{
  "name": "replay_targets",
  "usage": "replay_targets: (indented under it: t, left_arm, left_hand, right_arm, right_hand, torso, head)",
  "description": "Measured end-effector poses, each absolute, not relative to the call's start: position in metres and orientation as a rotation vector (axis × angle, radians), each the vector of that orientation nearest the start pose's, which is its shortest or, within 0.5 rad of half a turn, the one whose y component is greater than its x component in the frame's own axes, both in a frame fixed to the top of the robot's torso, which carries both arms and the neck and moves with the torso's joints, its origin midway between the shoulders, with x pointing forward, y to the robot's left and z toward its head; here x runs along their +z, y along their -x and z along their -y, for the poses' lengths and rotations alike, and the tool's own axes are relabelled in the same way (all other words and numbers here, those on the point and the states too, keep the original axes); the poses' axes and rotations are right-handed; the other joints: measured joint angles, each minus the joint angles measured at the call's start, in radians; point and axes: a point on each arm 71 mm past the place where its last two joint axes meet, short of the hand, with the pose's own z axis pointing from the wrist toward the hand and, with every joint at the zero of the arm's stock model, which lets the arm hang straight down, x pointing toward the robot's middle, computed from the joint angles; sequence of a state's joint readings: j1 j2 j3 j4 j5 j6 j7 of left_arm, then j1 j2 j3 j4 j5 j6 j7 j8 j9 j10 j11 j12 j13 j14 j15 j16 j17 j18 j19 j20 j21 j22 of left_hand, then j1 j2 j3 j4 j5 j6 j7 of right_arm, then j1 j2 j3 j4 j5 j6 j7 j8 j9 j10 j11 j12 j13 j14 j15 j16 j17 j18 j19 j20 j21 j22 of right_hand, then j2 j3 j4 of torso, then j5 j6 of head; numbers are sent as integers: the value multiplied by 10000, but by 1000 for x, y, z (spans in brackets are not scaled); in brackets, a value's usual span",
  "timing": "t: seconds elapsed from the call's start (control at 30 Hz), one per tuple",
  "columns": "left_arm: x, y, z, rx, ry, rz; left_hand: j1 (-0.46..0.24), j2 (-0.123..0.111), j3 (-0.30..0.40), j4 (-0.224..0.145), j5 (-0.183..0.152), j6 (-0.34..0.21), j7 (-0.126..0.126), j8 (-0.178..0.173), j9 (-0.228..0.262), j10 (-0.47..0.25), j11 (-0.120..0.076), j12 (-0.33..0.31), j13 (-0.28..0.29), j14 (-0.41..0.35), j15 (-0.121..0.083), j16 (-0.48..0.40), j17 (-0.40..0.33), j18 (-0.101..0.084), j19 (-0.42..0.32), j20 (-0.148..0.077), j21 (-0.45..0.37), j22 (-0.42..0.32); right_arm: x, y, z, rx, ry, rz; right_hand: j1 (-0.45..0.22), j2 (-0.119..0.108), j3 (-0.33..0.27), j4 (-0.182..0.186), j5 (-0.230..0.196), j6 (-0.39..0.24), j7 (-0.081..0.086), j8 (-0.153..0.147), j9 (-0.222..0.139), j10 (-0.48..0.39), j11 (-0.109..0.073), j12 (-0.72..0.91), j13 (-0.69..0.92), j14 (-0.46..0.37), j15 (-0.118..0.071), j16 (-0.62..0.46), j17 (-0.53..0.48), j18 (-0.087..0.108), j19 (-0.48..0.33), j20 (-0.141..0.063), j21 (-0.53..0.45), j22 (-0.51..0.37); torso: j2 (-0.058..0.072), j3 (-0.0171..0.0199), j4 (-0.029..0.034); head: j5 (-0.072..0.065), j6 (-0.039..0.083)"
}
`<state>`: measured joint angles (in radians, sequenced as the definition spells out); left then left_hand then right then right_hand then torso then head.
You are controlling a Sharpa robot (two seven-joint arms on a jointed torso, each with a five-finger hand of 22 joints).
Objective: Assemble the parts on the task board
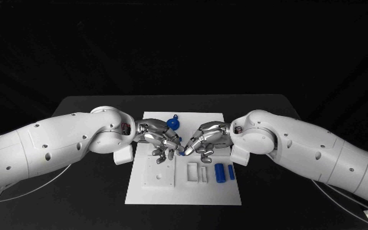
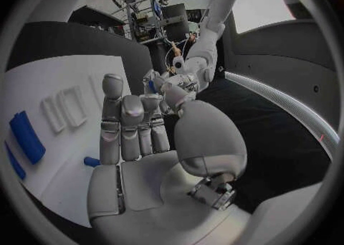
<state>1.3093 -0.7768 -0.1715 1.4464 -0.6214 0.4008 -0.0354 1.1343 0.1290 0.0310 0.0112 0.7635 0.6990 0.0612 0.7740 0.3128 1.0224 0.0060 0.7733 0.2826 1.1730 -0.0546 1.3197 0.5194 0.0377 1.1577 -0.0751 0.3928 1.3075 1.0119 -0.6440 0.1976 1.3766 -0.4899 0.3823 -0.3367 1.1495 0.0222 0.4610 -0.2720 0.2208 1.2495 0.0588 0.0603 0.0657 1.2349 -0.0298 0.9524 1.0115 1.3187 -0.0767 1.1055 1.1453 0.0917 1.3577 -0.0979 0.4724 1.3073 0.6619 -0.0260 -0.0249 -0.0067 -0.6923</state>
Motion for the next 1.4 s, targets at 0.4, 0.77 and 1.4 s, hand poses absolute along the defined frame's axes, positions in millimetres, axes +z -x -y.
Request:
replay_targets:
  t: [0.4,0.77,1.4]
  left_arm:
    - [-214,-467,-172,-12697,1920,-24803]
    - [-215,-466,-172,-12557,1846,-24938]
    - [-216,-465,-171,-12468,1789,-25055]
  left_hand:
    - [1,1,-82,-28,43,69,174,-508,-1287,12,121,-328,-118,-47,47,40,-18,1,-36,37,0,0]
    - [-152,-151,-453,270,-236,44,334,-1113,-1946,-23,157,-471,-144,-83,83,40,-44,1,-35,111,0,0]
    - [79,-2,-548,355,-170,210,316,-1002,-2306,-60,194,-471,-133,-82,84,39,-54,1,-35,109,-1,0]
  right_arm:
    - [-242,-467,129,13645,-5807,-25390]
    - [-242,-466,127,13636,-5755,-25428]
    - [-244,-464,124,13693,-5698,-25517]
  right_hand:
    - [28,28,-2,-1,39,21,-21,-28,2,37,-6,-1,27,0,0,42,18,-2,0,0,71,0]
    - [28,28,-15,-13,39,20,-21,6,7,55,-22,-2,27,0,0,41,16,-2,0,0,71,0]
    - [25,25,1,4,38,8,-11,0,2,54,-20,-3,54,0,1,41,33,-2,0,0,112,0]
  torso:
    - [0,-2,1]
    - [-1,-3,3]
    - [-1,-3,3]
  head:
    - [-8,-13]
    - [-30,-18]
    - [-38,-12]
